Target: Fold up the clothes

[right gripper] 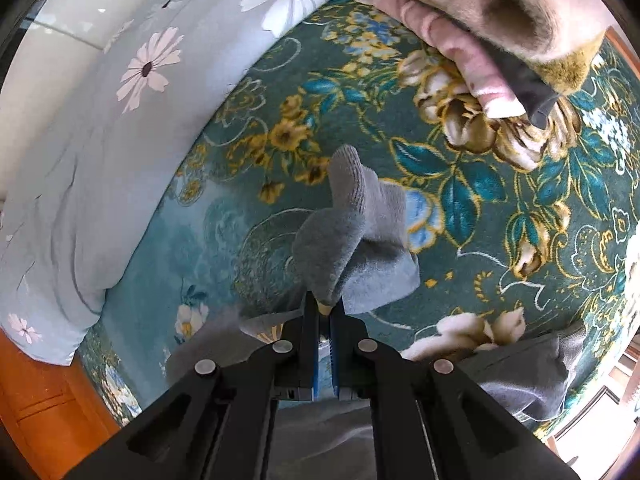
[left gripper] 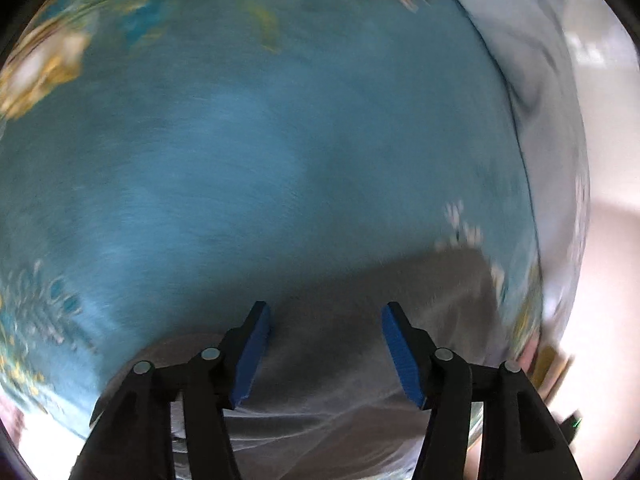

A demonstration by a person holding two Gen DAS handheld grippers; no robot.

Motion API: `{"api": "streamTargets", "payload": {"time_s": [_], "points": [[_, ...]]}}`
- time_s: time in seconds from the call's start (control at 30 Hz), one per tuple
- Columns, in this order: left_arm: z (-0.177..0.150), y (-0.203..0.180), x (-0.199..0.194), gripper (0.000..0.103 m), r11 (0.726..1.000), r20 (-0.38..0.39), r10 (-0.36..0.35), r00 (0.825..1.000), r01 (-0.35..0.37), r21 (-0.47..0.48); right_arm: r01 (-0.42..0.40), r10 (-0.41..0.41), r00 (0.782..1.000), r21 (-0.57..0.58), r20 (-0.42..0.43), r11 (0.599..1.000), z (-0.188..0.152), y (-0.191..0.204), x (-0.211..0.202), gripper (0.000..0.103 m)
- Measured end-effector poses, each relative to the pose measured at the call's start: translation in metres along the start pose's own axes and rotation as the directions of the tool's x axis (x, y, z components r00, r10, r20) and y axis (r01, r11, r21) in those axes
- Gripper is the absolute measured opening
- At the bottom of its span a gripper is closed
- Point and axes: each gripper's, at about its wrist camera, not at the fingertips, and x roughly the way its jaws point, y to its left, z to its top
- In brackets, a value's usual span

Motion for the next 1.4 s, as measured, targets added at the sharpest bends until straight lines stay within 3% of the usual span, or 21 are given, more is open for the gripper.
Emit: {"api": "streamTargets", "payload": {"time_s": [0.1,0.17,0.2,0.23,0.33,0.47,0.7,0.8,0.87,0.93,1.0,1.1,1.2,1.27,1.4], "points": [[-0.008,-0.018,0.010,0.061,0.994,-0.017,0.076,0.997,-0.074,0.079,-0.007,0.007,1.000,-0.014,-0.004,1.000,-0.005,0.005,-0.005,0.004],[-0.014,-0.028,0.011,0.041,0.987,-0.008,0.115,0.993,-0.113,0.116,-0.015,0.015,1.000,-0.014,-0.007,1.000,-0.008,0.005,-0.008,0.004],[-0.018,-0.034,0.011,0.017,0.982,-0.005,0.130,0.991,-0.129,0.138,-0.022,0.022,1.000,-0.013,-0.009,1.000,-0.010,0.005,-0.009,0.004],[-0.023,-0.041,0.010,0.007,0.975,0.003,0.144,0.990,-0.142,0.171,-0.027,0.027,1.000,-0.012,-0.011,1.000,-0.012,0.005,-0.010,0.004],[-0.043,-0.064,0.003,0.005,0.945,0.047,0.152,0.987,-0.159,0.285,-0.043,0.043,0.999,-0.002,-0.015,0.999,-0.016,0.002,-0.014,0.004],[-0.083,-0.095,-0.017,0.005,0.907,0.079,0.055,0.995,-0.083,0.412,-0.065,0.065,0.998,0.011,-0.007,0.998,-0.021,-0.004,-0.020,0.004],[-0.144,-0.134,0.023,0.005,0.821,-0.104,0.098,0.990,-0.021,0.571,-0.058,0.058,0.998,0.040,-0.010,0.998,-0.031,-0.027,-0.026,0.004],[-0.164,-0.135,0.058,0.007,0.804,-0.210,0.198,0.958,-0.036,0.594,-0.037,0.038,0.999,0.053,-0.020,0.998,-0.038,-0.040,-0.027,0.004],[-0.172,-0.124,0.076,0.007,0.813,-0.257,0.269,0.928,-0.076,0.577,-0.023,0.025,0.999,0.066,-0.025,0.998,-0.043,-0.048,-0.027,0.004],[-0.173,-0.118,0.080,0.009,0.832,-0.288,0.268,0.919,-0.070,0.550,-0.008,0.011,0.999,0.083,-0.032,0.997,-0.047,-0.058,-0.028,0.004],[-0.170,-0.116,0.072,0.014,0.853,-0.312,0.215,0.925,-0.022,0.522,0.001,0.002,0.999,0.093,-0.035,0.996,-0.048,-0.066,-0.028,0.005],[-0.153,-0.113,0.043,0.040,0.889,-0.310,0.085,0.947,0.068,0.454,0.010,-0.006,0.999,0.108,-0.042,0.994,-0.050,-0.075,-0.027,0.005],[-0.125,-0.107,0.006,0.054,0.918,-0.242,-0.063,0.968,0.151,0.367,0.015,-0.010,0.999,0.114,-0.050,0.993,-0.052,-0.076,-0.023,0.005],[-0.105,-0.096,-0.013,0.057,0.937,-0.181,-0.114,0.977,0.166,0.306,0.018,-0.012,0.998,0.111,-0.056,0.994,-0.053,-0.075,-0.019,0.005],[-0.073,-0.066,-0.018,0.057,0.982,-0.095,-0.073,0.993,0.089,0.167,0.024,-0.018,0.998,0.110,-0.059,0.994,-0.053,-0.073,-0.017,0.005]]}}
